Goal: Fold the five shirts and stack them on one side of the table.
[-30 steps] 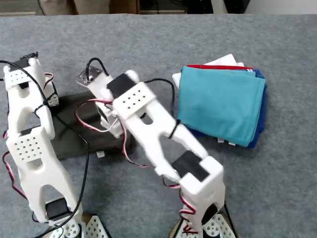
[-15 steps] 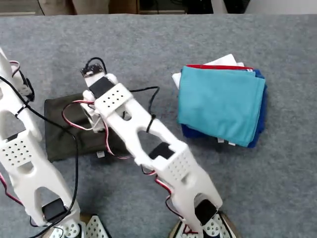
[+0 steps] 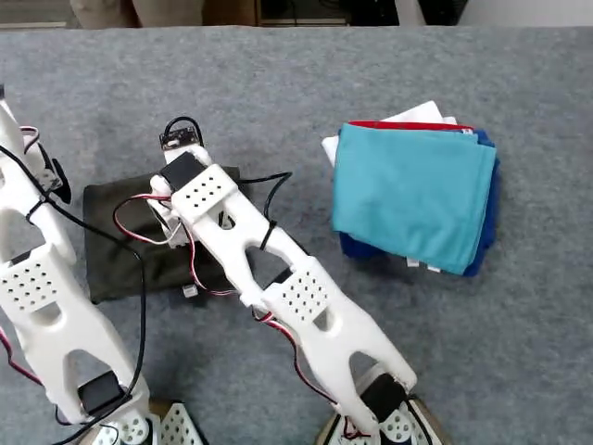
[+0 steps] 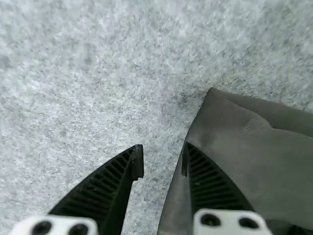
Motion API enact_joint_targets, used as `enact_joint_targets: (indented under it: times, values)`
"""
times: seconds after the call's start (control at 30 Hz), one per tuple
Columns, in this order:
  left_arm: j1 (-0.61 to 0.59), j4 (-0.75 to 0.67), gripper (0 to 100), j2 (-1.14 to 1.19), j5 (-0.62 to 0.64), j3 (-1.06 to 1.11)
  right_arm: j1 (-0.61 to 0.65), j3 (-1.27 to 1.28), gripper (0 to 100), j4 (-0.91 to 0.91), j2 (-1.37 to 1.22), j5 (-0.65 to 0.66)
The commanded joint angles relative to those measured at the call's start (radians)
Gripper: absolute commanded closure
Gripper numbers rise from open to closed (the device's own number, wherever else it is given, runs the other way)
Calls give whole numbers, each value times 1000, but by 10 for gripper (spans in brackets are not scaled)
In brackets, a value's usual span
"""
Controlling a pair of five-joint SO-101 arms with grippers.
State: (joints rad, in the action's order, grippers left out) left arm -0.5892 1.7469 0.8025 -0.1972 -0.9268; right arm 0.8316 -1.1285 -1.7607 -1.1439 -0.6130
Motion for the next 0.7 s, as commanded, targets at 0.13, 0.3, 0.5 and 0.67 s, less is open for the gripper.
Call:
enact_joint_targets:
  times: [0.13, 0.3, 0.5, 0.67]
  values:
    - [-3, 11, 853, -16, 3, -3, 5, -28, 853, -23, -74, -6]
    - [-6, 11, 853, -18, 6, -11, 4, -25, 854, -23, -68, -5]
    - [-2, 12, 849, -28, -18, -3, -15, -24, 998, -21, -74, 72]
    - [49, 12, 754, -28, -18, 49, -27, -22, 997, -23, -74, 83]
